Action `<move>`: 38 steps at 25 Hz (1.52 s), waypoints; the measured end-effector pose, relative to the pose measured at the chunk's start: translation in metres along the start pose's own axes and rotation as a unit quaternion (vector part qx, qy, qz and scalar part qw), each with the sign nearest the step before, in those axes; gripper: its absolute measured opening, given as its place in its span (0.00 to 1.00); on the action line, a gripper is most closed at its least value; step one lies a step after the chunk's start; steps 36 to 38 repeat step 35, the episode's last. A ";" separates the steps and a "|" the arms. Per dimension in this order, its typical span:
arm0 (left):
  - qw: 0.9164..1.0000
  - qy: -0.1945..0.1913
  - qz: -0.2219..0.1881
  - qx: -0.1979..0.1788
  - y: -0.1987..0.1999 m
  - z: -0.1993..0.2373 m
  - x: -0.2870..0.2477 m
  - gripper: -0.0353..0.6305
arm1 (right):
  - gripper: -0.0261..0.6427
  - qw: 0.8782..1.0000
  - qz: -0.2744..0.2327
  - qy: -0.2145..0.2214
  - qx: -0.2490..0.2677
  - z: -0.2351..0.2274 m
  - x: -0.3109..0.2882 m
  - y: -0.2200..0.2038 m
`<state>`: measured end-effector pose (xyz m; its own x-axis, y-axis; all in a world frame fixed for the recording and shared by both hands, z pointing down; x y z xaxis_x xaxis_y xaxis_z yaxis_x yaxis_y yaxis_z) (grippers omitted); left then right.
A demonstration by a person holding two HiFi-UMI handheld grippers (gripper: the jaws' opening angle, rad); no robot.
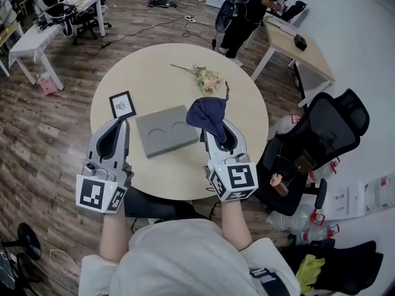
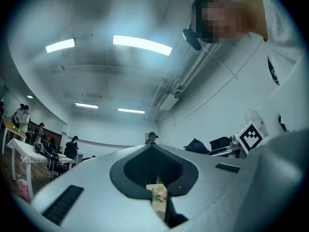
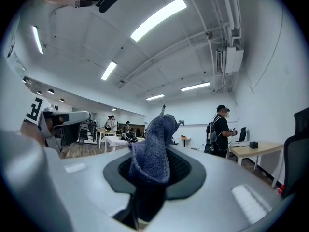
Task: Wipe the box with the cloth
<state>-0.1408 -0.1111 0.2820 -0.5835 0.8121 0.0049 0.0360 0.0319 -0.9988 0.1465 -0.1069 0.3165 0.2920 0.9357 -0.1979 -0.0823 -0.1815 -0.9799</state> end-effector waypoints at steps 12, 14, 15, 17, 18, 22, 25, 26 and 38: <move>1.000 -0.009 -0.004 -0.002 0.003 -0.005 0.007 0.06 | 0.18 0.999 -0.034 -0.010 0.013 0.010 0.020 0.008; 1.000 -0.010 -0.004 -0.002 0.004 -0.006 0.008 0.06 | 0.18 0.999 -0.037 -0.011 0.012 0.011 0.022 0.009; 1.000 -0.010 -0.004 -0.002 0.004 -0.007 0.009 0.06 | 0.18 0.999 -0.037 -0.011 0.011 0.011 0.023 0.009; 1.000 -0.011 -0.004 -0.003 0.004 -0.007 0.010 0.06 | 0.18 0.999 -0.037 -0.012 0.010 0.013 0.025 0.008; 1.000 -0.012 -0.004 -0.003 0.004 -0.007 0.011 0.06 | 0.18 0.999 -0.037 -0.012 0.010 0.015 0.025 0.007; 1.000 -0.012 -0.002 -0.002 0.002 -0.005 0.016 0.06 | 0.18 0.999 -0.038 -0.011 0.007 0.020 0.025 0.006; 1.000 -0.011 -0.002 -0.001 0.002 -0.005 0.020 0.06 | 0.18 0.999 -0.038 -0.009 0.010 0.024 0.027 0.007; 1.000 -0.010 -0.002 0.000 0.002 -0.004 0.021 0.06 | 0.18 0.999 -0.038 -0.009 0.011 0.025 0.027 0.007; 1.000 -0.011 -0.002 0.003 0.000 0.003 0.033 0.06 | 0.18 0.999 -0.039 -0.010 0.008 0.039 0.029 0.006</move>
Point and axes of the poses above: the fingertips, and each gripper's own axes: x backward along the fingers, z to its left, y out of its top, the point moved 9 cm from there along x, backward along the fingers, and after that the axes turned 15 degrees about z, right-handed, at the moved point
